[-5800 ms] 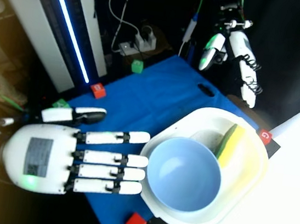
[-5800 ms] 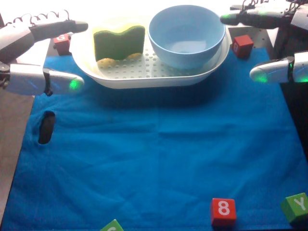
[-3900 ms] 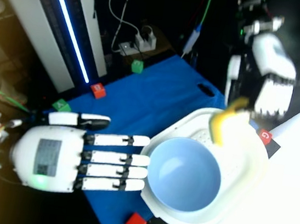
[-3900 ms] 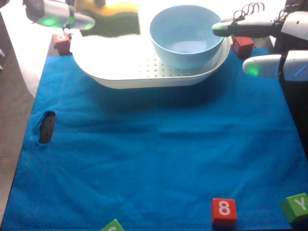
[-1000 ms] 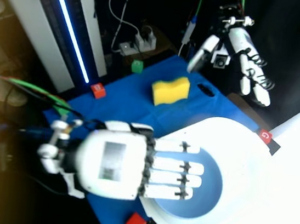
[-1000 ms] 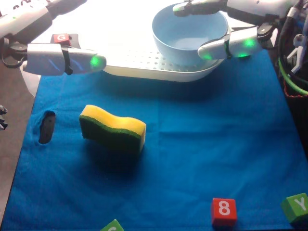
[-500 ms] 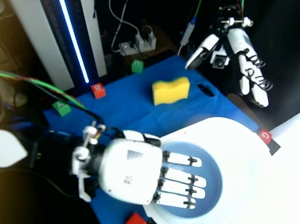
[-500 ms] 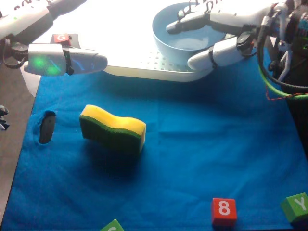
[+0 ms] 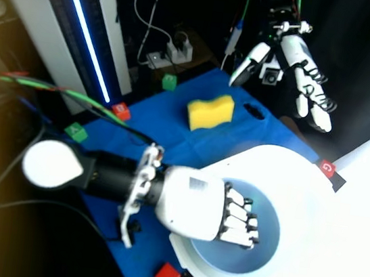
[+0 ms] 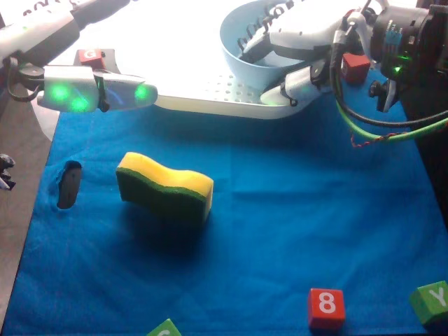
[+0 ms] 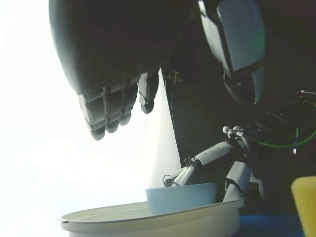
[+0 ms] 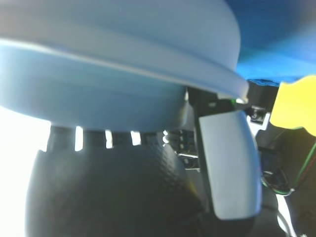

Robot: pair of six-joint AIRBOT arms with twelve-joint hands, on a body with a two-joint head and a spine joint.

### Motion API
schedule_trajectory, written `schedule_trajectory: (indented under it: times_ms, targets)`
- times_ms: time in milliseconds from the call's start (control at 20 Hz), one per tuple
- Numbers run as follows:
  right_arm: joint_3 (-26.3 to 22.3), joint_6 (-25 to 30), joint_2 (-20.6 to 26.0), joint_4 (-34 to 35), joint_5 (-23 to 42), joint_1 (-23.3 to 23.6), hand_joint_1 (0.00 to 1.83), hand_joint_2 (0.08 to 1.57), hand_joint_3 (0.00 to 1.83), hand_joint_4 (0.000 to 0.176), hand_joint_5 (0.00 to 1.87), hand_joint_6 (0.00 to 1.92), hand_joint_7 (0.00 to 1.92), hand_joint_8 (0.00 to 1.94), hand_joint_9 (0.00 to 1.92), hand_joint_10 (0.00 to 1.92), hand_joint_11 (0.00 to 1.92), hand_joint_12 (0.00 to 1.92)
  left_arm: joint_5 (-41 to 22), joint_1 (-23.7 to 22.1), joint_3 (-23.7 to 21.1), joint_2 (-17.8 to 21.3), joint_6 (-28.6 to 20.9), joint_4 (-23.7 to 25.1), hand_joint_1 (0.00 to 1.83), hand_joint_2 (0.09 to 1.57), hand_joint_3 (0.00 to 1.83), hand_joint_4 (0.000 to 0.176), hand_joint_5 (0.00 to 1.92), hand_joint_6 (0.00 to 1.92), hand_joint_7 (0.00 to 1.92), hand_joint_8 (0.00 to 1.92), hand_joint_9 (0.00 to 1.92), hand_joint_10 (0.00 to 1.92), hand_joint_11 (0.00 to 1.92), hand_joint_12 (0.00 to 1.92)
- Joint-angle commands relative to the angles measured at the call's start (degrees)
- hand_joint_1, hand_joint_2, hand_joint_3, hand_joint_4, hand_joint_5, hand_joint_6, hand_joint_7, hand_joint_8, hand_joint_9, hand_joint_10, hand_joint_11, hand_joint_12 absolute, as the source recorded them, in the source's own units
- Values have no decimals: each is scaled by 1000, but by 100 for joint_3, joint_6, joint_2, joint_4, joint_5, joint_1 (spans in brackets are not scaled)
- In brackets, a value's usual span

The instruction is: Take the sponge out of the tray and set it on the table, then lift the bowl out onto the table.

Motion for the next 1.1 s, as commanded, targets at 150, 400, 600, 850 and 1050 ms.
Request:
schedule_trajectory:
  times_ms: [150, 400, 600, 850, 1050]
  targets:
    - [70, 12, -59, -106, 69, 181, 980, 1248, 8, 0, 744, 1289, 1026, 44, 1068, 92, 671, 1090, -703, -47, 36, -41, -70, -124, 478, 886, 5, 176, 61, 7, 0, 0, 0, 0, 0, 0]
    - [68, 27, -70, -204, 66, 210, 490, 1441, 0, 0, 969, 1561, 1223, 1858, 1328, 1898, 1321, 1918, -714, -47, 36, -46, -85, -121, 477, 890, 3, 176, 73, 7, 0, 0, 0, 0, 0, 0]
    - [84, 67, -70, -300, 68, 238, 343, 1475, 2, 0, 954, 1398, 1213, 1674, 1238, 1801, 1149, 1919, -738, -47, 34, -46, -90, -121, 507, 898, 2, 176, 96, 12, 24, 7, 0, 0, 0, 0]
    - [83, 194, -67, -564, 71, 325, 514, 1479, 1, 0, 931, 1506, 1207, 1648, 1254, 1760, 1182, 1901, -767, -47, 34, -46, -104, -122, 505, 905, 4, 159, 100, 9, 37, 8, 0, 0, 0, 0]
    - [79, 380, -61, -657, 301, 420, 157, 1561, 33, 0, 1241, 1920, 1551, 1941, 1593, 1921, 1592, 1921, -780, -46, 32, -50, -113, -123, 521, 921, 9, 166, 115, 10, 40, 6, 0, 0, 0, 0]
